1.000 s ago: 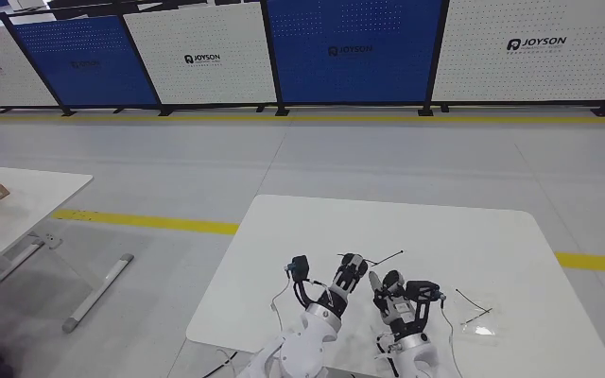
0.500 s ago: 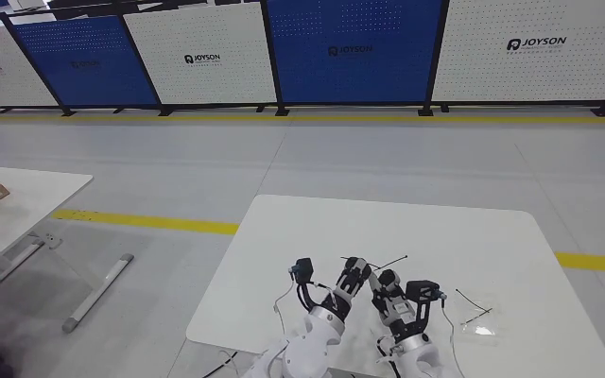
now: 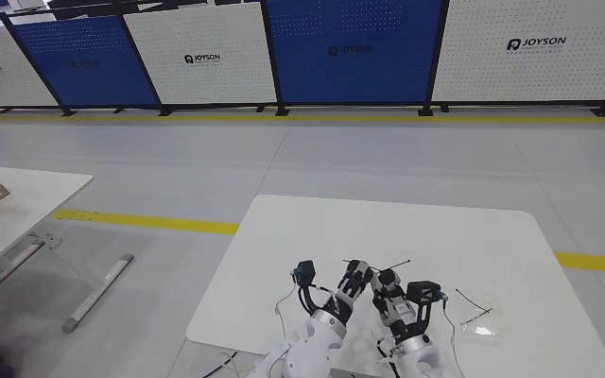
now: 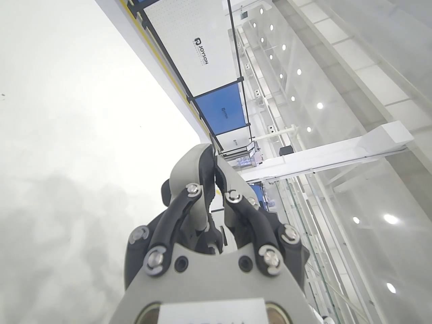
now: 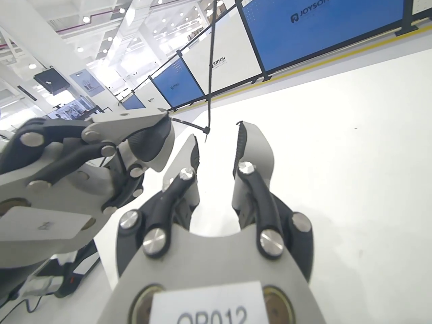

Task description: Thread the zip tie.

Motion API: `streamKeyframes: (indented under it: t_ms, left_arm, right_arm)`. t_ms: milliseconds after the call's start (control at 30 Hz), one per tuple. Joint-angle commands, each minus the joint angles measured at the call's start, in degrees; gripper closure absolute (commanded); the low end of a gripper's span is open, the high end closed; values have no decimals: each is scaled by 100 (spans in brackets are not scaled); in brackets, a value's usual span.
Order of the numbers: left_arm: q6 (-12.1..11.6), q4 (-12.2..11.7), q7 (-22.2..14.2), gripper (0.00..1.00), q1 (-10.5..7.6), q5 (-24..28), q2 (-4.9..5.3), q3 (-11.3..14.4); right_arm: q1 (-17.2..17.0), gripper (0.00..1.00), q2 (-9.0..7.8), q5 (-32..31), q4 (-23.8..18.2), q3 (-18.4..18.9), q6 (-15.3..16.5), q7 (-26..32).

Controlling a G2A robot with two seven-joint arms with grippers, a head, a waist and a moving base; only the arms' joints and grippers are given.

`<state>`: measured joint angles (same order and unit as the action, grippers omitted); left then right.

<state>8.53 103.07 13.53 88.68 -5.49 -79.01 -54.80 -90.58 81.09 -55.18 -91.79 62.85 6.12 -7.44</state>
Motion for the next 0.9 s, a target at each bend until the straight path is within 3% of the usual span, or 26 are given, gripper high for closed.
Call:
streamKeyframes:
  t_ms: [0,100,267,333,400,567,867]
  left_arm:
    - [-4,2,-8,100,9,-24,0,2]
    - [20,-31,-18,100,-7,-27,-4,-8]
    - [35,-56,-21,100,-29,-14,-14,-4]
    - [32,-59,-16,100,-31,-14,-18,-6]
    - [32,-65,-9,100,-37,-9,-22,-11]
    - [49,-108,3,100,-65,-12,-33,-8]
    - [-5,-174,18,100,-113,4,-55,1]
  right_arm:
    - [2,77,0,1,2,-6,-9,-14]
    - [16,83,0,1,14,-17,-36,-26]
    - [43,82,1,15,40,-35,-53,-20]
    - [47,93,1,20,43,-40,-52,-35]
    - [51,91,0,28,51,-42,-47,-46]
    - [67,100,1,66,86,-44,-60,-51]
    - [111,100,2,116,183,-57,-54,-56]
